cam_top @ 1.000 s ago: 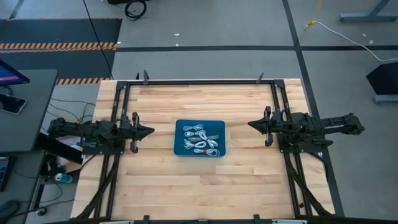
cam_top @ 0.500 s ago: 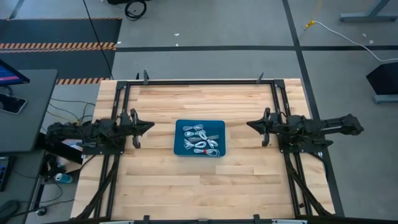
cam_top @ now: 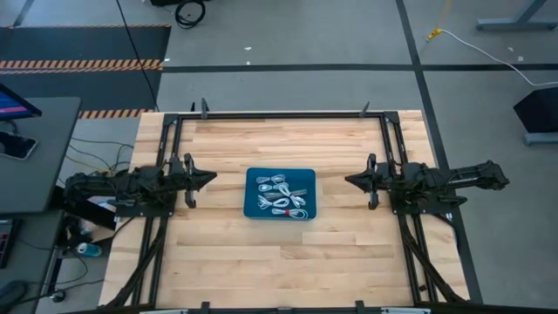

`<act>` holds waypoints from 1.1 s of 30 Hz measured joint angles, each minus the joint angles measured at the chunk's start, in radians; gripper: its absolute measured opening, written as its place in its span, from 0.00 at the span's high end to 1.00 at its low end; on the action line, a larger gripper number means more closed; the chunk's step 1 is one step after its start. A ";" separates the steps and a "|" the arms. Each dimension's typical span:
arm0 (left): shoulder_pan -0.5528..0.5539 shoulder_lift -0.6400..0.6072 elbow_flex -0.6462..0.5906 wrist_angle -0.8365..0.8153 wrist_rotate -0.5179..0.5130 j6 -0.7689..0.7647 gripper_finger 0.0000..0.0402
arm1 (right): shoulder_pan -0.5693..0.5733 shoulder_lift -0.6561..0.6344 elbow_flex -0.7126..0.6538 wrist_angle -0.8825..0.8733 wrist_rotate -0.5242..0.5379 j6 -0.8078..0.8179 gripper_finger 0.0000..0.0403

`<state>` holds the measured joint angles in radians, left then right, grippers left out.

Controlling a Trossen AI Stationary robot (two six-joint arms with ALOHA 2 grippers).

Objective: Pick and place USB-C Cables
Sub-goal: Adjust the bin into the center of the table

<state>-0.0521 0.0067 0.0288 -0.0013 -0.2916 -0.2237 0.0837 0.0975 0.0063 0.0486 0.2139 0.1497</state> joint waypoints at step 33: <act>0.000 0.001 -0.002 0.015 0.000 0.184 0.95 | -0.023 0.025 0.000 -0.020 -0.127 0.028 0.93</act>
<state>-0.0525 0.0074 0.0269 0.0135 -0.2913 -0.0399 0.0611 0.1226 0.0063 0.0284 0.0864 0.1772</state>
